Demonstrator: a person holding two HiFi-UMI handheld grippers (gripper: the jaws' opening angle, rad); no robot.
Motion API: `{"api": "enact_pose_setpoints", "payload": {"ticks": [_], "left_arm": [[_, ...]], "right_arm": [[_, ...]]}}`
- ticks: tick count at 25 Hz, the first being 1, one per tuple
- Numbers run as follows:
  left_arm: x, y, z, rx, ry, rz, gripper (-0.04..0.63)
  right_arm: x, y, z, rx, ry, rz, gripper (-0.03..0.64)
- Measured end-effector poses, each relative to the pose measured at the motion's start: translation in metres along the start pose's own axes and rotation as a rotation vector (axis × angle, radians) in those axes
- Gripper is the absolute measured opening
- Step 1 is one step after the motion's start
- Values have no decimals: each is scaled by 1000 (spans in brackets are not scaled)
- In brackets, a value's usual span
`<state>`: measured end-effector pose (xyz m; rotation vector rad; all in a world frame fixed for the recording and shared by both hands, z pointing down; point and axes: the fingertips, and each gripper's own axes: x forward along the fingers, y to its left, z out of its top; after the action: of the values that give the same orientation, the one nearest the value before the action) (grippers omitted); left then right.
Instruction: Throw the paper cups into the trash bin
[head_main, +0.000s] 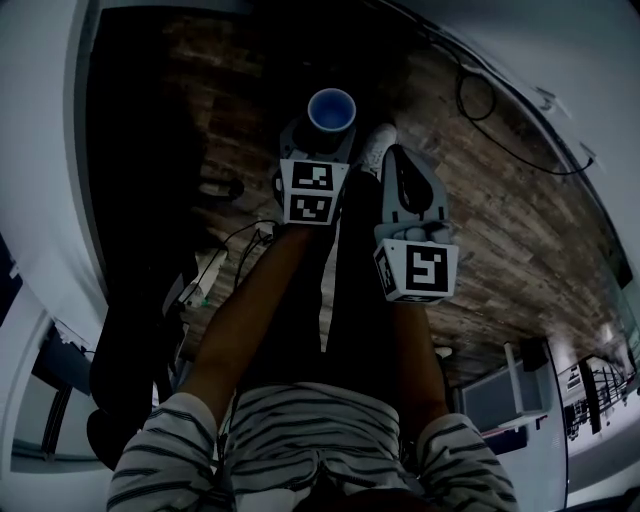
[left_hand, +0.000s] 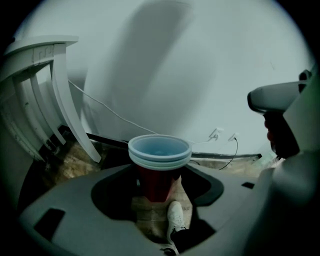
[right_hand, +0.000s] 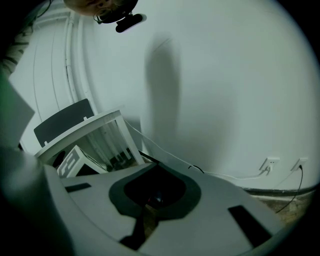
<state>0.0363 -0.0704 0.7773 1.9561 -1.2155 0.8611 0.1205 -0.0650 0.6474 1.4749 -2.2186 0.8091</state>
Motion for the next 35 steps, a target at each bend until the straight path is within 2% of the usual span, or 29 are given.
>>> {"api": "enact_pose_setpoints", "payload": {"ticks": [4,10,22,28,35], "left_arm": [[18,6,-10,39,13,-2,290],[44,18,-25,60,49,-9,290],[96,33,-52,42,106,-33,290],[114,41,-57,-3,144,-30,291],[138,44,-58,13,160,-29,291]], "right_arm": [[6,-7,-8,25,8,-19,18],[13,-9,-19,-1,11,-33,18],[25,-15,-34,10,24,-25,18],[31,-19,-41,25,28,-27,17],[38,-21,-44,30,32,-21,17]]}}
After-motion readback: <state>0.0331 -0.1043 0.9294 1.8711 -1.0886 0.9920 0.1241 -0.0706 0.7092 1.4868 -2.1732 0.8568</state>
